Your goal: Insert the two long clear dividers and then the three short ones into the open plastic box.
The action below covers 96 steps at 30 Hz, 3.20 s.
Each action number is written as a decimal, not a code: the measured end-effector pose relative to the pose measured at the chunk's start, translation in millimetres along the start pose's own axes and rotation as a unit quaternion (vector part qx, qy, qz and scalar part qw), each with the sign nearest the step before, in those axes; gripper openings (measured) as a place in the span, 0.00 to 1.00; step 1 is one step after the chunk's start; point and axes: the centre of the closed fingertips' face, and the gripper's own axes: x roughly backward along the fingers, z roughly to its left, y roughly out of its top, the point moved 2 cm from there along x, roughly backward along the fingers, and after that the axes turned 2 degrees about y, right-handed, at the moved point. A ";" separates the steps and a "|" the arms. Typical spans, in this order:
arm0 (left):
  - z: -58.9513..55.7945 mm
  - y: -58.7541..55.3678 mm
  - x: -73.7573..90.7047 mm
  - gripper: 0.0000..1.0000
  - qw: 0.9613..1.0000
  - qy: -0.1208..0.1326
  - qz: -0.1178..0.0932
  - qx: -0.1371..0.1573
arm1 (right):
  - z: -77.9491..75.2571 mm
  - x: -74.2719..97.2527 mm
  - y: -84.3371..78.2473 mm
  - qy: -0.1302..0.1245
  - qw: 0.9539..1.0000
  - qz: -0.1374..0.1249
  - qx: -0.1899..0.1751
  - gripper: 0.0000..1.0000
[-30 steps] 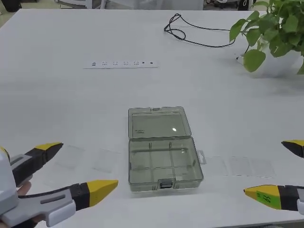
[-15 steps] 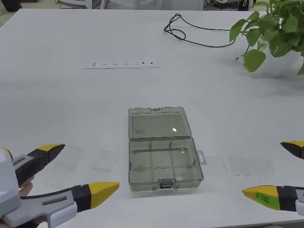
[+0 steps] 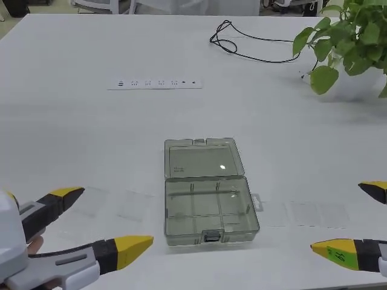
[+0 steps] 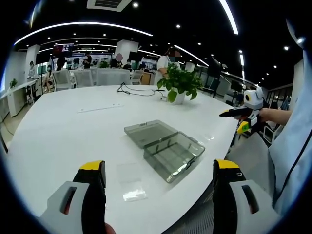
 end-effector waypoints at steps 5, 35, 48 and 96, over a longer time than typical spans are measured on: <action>1.4 0.1 -0.1 0.93 1.000 -0.002 0.002 -0.001 | -1.1 0.4 2.9 -0.001 1.000 -0.004 0.005 1.00; 17.5 -43.8 -26.2 0.90 0.990 0.001 0.138 0.000 | 3.6 -2.0 -3.2 0.006 1.000 -0.001 0.007 1.00; 32.0 -61.6 -40.7 0.81 0.979 0.019 0.203 0.022 | 4.8 -2.6 -6.0 0.007 1.000 0.002 0.008 1.00; 56.0 -97.0 -68.2 0.38 0.952 0.096 0.291 -0.020 | 9.5 -3.7 -10.0 0.014 1.000 -0.001 -0.008 1.00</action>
